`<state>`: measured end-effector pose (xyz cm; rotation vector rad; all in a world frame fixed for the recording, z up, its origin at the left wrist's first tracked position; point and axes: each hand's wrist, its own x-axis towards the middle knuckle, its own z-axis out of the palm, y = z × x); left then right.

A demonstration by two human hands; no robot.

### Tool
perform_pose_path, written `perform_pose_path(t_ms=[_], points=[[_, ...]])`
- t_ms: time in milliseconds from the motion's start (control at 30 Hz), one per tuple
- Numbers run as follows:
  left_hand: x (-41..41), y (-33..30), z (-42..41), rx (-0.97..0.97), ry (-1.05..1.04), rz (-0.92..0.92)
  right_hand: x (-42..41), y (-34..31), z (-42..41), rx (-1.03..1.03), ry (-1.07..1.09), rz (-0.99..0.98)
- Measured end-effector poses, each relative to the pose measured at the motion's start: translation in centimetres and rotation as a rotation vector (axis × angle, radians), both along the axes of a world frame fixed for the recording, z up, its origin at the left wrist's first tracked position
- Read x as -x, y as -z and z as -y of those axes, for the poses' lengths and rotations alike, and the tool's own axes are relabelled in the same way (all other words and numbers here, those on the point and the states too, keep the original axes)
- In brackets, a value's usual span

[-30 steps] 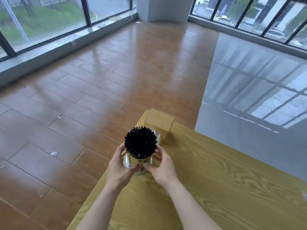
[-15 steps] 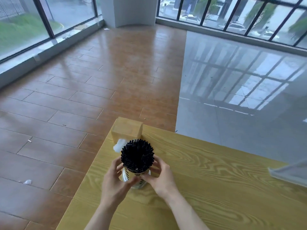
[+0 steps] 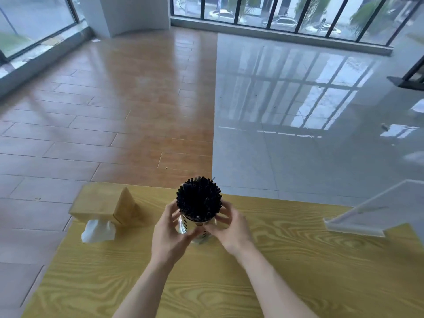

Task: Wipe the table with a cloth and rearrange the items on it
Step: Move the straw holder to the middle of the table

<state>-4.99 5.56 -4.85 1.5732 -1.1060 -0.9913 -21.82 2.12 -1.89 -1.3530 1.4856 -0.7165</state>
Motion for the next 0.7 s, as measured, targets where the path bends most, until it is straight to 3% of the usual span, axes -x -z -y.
perform_pose_path(t_ms=[700], points=[[-2.3,1.1,4.2,-0.036,0.001,0.087,-2.8,2.3,4.4,-0.003,-0.04,0.048]])
